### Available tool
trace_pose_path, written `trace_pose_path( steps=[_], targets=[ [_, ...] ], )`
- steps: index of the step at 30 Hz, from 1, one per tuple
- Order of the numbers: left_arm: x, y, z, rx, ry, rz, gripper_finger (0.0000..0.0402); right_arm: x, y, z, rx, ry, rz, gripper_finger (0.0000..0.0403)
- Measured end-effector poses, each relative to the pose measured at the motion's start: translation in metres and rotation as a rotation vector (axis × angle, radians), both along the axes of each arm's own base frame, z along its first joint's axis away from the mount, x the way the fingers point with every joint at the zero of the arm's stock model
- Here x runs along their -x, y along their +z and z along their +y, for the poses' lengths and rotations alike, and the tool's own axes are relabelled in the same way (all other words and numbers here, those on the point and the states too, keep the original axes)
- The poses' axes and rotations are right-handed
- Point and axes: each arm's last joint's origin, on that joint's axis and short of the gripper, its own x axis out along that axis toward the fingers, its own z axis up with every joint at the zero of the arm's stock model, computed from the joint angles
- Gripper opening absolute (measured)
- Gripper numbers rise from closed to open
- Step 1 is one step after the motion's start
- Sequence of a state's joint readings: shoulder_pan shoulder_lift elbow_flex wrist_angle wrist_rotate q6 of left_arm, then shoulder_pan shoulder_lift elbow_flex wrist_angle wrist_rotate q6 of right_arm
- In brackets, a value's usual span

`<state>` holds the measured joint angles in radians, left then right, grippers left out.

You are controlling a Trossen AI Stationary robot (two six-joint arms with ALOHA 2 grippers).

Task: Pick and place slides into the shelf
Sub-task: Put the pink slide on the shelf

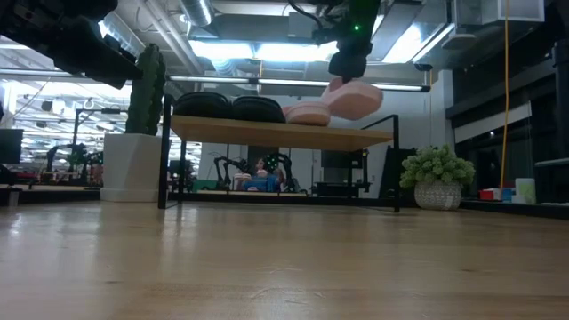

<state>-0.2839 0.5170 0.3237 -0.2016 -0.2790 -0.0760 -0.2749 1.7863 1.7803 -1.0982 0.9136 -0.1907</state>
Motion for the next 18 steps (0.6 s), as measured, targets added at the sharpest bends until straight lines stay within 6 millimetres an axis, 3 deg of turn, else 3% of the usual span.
trace_pose_path(
  steps=[9, 18],
  targets=[
    [0.000, 0.000, 0.000, 0.000, 0.000, 0.000, 0.0000, 0.002, -0.019, -0.003, -0.015, -0.027, 0.027, 0.0003],
    [0.000, 0.000, 0.000, 0.001, 0.000, -0.001, 0.0000, -0.001, -0.023, -0.005, -0.030, -0.020, -0.008, 0.0003]
  ],
)
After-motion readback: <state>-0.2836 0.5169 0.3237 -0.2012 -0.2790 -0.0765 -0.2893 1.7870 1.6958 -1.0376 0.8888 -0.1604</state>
